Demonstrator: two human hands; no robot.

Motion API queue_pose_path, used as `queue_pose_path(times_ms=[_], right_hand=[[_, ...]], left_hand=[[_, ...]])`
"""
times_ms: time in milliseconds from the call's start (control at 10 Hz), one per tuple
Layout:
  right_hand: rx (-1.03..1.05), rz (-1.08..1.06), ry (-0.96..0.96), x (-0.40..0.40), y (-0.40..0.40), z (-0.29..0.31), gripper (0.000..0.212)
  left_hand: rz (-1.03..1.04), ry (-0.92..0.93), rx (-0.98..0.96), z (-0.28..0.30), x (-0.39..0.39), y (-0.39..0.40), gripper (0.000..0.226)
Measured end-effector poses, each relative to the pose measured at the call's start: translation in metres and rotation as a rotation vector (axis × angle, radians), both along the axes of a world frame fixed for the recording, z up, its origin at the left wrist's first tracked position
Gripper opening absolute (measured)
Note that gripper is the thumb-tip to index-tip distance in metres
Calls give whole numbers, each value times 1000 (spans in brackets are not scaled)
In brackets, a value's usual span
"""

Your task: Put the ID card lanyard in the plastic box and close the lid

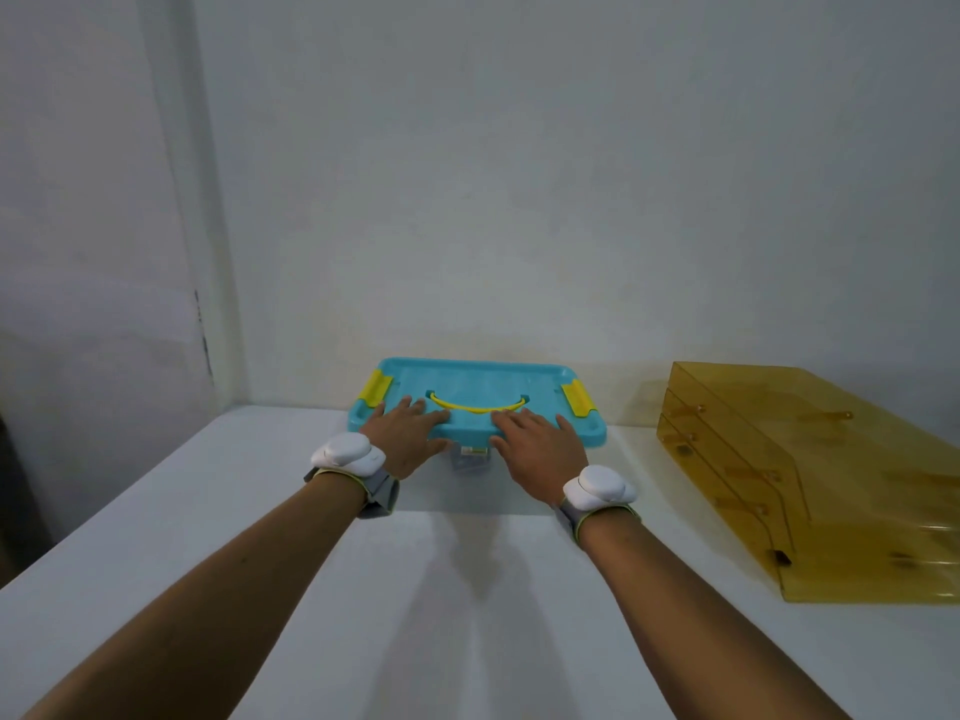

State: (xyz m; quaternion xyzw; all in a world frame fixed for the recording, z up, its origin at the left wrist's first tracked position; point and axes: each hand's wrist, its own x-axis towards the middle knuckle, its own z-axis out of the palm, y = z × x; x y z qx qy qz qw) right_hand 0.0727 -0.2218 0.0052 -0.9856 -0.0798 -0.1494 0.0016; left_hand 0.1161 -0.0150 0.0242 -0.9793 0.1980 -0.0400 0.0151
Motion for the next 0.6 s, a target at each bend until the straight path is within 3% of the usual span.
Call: queue_pose_path(times_ms=[200, 500, 600], right_hand=[[35, -40, -9, 7, 7, 1, 42], [80, -54, 136, 2, 8, 19, 43], [128, -66, 114, -1, 8, 31, 49]], left_hand=[[-3, -92, -99, -7, 3, -7, 49], [-54, -89, -177, -3, -8, -3, 55], [-89, -100, -284, 3, -11, 1, 54]])
